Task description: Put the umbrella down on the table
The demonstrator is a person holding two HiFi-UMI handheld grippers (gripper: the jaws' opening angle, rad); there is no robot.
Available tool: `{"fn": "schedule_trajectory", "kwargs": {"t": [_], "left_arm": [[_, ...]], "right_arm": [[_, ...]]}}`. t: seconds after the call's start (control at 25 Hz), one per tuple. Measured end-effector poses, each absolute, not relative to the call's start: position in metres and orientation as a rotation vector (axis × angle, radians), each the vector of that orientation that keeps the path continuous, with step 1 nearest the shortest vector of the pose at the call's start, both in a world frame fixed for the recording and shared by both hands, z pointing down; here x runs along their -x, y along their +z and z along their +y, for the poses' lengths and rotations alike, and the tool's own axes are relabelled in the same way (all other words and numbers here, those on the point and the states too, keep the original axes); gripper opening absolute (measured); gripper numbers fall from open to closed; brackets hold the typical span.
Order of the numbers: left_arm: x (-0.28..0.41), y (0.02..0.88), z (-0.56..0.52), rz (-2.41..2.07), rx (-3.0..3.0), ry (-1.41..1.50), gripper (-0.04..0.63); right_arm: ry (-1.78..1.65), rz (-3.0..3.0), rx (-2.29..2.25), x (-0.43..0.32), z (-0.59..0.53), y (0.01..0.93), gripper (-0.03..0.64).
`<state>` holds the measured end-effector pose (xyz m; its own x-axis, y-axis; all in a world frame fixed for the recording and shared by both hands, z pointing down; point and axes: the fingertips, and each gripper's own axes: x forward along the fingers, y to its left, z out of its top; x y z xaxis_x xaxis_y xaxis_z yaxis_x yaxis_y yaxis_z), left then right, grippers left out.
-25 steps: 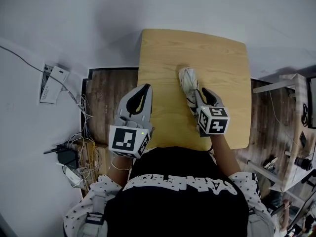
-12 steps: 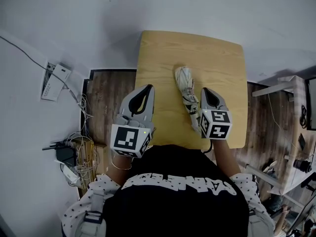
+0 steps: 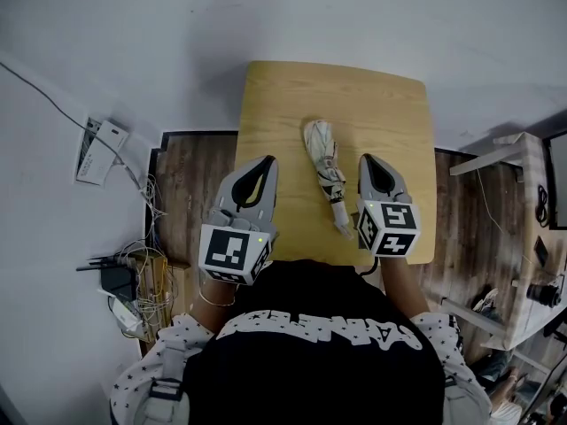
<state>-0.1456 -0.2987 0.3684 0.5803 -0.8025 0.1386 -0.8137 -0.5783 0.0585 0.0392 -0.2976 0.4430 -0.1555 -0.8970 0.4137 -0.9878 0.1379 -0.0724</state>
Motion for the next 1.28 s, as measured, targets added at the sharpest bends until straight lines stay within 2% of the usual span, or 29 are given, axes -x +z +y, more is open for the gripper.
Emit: {"fn": "schedule_trajectory", "kwargs": {"t": [1.28], "left_arm": [[0.134, 0.359, -0.283, -1.415, -2.698, 0.152, 0.002]], "right_arm": [[0.392, -2.232, -1.775, -0.036, -0.284, 0.420, 0.014]]}}
